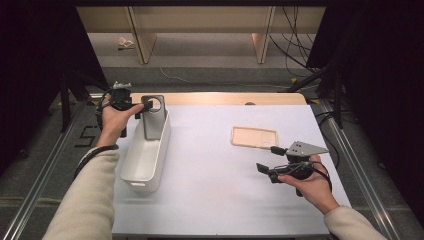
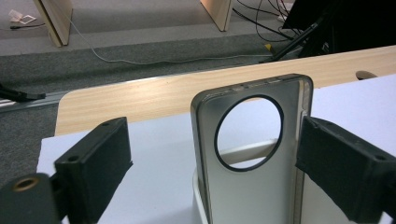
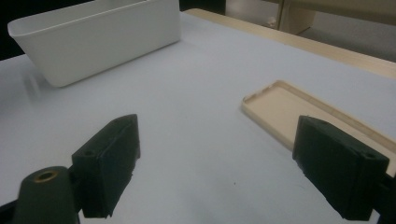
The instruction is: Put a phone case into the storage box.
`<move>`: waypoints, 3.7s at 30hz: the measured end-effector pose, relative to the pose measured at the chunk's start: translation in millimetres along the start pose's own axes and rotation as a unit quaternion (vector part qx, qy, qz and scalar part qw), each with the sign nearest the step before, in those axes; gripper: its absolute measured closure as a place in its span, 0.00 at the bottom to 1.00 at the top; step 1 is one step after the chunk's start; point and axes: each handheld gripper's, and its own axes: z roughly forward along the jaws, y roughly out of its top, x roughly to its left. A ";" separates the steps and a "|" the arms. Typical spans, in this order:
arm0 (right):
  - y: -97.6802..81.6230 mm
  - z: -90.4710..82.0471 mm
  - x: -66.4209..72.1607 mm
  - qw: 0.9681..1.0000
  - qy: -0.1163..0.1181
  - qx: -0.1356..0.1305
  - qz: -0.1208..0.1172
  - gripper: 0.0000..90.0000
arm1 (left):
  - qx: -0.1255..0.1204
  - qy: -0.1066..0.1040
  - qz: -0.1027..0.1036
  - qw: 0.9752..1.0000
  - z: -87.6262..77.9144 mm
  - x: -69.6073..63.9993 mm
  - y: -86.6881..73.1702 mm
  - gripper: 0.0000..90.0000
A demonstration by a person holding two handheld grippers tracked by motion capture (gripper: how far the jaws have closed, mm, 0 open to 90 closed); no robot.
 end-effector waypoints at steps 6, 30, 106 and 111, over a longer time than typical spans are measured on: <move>0.2 0.1 0.0 1.000 -0.003 0.001 -0.001 0.18 | -0.020 -0.010 0.008 1.000 -16.0 -1.0 1.7 0.04; 2.0 0.8 -0.9 1.000 -0.011 0.002 -0.003 0.18 | -0.088 -0.043 -0.030 0.995 -110.4 -48.5 -45.4 0.17; 12.7 11.6 -4.0 0.999 -0.033 -0.009 -0.022 0.38 | -0.083 -0.097 0.069 0.989 -133.1 -117.6 -118.4 0.17; 12.4 13.7 -3.2 0.999 -0.031 -0.006 -0.023 0.43 | -0.082 -0.097 0.069 0.990 -132.0 -117.6 -118.6 0.17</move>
